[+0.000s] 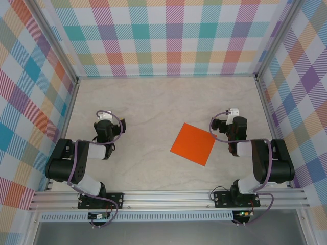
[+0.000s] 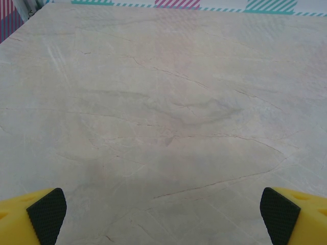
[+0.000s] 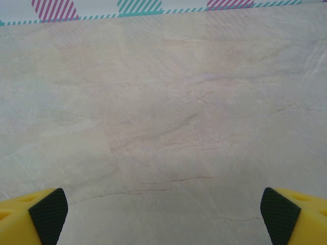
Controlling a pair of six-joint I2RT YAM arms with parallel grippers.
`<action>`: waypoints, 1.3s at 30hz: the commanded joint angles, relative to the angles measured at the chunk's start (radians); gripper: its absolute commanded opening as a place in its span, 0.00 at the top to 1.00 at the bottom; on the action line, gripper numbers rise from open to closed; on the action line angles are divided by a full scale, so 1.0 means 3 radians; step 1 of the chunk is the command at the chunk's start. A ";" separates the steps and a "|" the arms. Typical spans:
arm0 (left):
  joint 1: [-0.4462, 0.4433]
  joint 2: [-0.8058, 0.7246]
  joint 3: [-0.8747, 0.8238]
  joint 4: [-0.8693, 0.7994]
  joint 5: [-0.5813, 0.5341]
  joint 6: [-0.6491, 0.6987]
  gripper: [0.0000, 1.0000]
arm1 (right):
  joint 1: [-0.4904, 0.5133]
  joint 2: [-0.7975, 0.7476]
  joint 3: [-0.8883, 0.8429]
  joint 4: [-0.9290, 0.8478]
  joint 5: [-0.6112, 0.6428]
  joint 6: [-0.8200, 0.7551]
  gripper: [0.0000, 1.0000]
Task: Fold a paper plane with a square sheet of paper (pick it up from the middle)
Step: Rotate the square sheet of paper at the bottom-center of the table.
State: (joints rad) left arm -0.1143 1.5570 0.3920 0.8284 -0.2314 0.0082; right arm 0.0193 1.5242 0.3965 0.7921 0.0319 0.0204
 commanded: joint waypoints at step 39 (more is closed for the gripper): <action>0.0026 -0.1680 0.1581 -0.4096 0.0634 -0.1478 0.00 | 0.1168 0.0128 0.2042 -0.3635 -0.0577 0.2596 0.00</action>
State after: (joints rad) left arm -0.1097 1.0805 0.8734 -0.3695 -0.0864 -0.4206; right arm 0.3630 1.5379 0.9867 -0.2794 -0.1551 0.7326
